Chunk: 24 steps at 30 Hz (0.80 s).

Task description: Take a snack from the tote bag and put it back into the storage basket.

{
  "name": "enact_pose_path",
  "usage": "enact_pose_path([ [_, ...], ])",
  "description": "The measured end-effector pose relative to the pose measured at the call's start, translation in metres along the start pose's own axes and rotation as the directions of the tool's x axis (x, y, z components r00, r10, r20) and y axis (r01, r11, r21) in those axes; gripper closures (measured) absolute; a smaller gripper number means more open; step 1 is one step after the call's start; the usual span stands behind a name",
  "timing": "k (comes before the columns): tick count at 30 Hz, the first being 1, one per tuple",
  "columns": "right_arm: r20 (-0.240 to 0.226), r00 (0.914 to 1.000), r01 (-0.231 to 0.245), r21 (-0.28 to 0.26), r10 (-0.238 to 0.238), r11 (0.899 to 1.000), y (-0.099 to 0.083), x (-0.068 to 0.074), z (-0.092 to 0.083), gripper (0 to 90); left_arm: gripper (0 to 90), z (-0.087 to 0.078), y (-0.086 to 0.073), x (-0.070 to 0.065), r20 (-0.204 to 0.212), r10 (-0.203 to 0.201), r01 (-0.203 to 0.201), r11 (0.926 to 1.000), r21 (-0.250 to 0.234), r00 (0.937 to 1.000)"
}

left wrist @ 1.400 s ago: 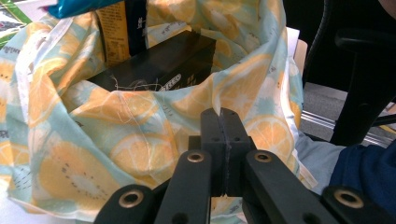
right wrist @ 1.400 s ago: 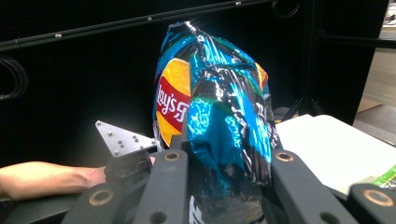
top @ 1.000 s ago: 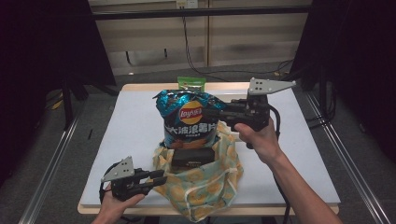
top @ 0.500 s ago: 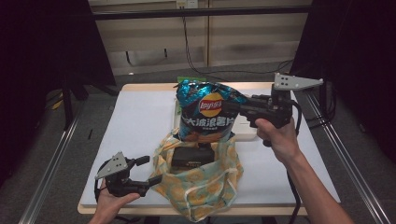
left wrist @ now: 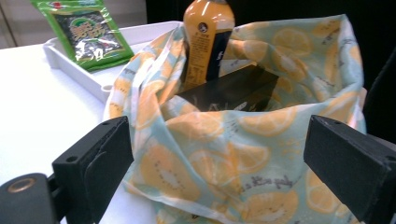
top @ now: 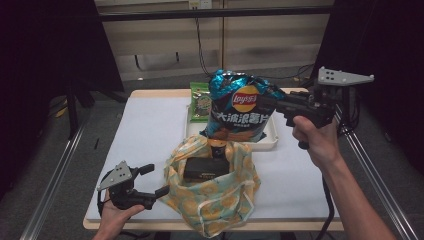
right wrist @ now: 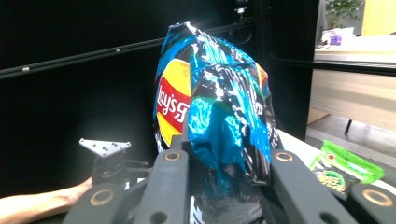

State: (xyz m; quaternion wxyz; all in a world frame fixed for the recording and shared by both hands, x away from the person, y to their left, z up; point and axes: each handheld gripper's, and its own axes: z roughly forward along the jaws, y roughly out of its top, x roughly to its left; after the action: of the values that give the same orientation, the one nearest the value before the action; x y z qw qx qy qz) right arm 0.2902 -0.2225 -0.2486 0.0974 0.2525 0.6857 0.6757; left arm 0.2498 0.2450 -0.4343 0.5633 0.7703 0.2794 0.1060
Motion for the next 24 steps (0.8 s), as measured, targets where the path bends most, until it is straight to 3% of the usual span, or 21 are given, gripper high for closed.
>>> enact_pose_path([
  [3, 0.012, 0.9999, -0.009, -0.008, 0.010, 1.000, 0.004, -0.006, -0.005, 77.2, 7.8, 0.000, -0.001, 0.002, 0.002, 0.010, -0.010, 0.9999, 0.006, 0.9999],
  [7, 0.041, 0.9991, -0.007, -0.010, 0.008, 1.000, 0.011, -0.016, -0.008, 77.2, 7.8, 0.000, -0.001, 0.003, -0.028, 0.013, -0.012, 0.9998, 0.017, 0.9995],
  [9, 0.047, 0.9989, -0.005, -0.016, 0.005, 1.000, 0.012, -0.022, -0.007, 77.2, 7.8, 0.000, -0.001, 0.004, -0.007, 0.015, -0.015, 0.9998, 0.012, 0.9999],
  [10, 0.052, 0.9987, -0.002, -0.014, 0.002, 1.000, 0.012, -0.025, -0.006, 77.2, 7.8, 0.000, -0.001, 0.003, -0.048, 0.023, -0.022, 0.9996, 0.017, 0.9986],
  [11, 0.057, 0.9984, -0.005, -0.016, 0.006, 1.000, 0.011, -0.029, -0.004, 77.2, 7.8, 0.000, -0.001, 0.003, -0.048, 0.023, -0.022, 0.9996, 0.017, 0.9986],
  [12, 0.063, 0.9980, -0.005, -0.015, 0.006, 1.000, 0.011, -0.032, -0.003, 77.2, 7.8, 0.000, -0.002, 0.005, -0.020, 0.023, -0.023, 0.9996, 0.017, 0.9995],
  [13, 0.066, 0.9978, -0.001, -0.012, 0.002, 1.000, 0.011, -0.035, -0.002, 77.2, 7.8, 0.000, -0.002, 0.004, -0.060, 0.021, -0.020, 0.9997, 0.017, 0.9980],
  [15, 0.089, 0.9960, -0.004, -0.003, 0.004, 1.000, 0.010, -0.043, 0.002, 77.2, 7.8, -0.001, -0.002, 0.004, -0.066, 0.021, -0.020, 0.9996, 0.018, 0.9976],
  [16, 0.097, 0.9953, -0.007, -0.001, 0.007, 1.000, 0.010, -0.046, 0.002, 77.3, 7.8, -0.001, -0.002, 0.006, -0.038, 0.022, -0.021, 0.9997, 0.013, 0.9990],
  [24, 0.141, 0.9898, -0.023, 0.018, 0.021, 1.000, 0.002, -0.077, 0.010, 77.6, 5.3, 0.001, -0.003, 0.007, -0.040, 0.008, -0.007, 0.9997, 0.025, 0.9992],
])
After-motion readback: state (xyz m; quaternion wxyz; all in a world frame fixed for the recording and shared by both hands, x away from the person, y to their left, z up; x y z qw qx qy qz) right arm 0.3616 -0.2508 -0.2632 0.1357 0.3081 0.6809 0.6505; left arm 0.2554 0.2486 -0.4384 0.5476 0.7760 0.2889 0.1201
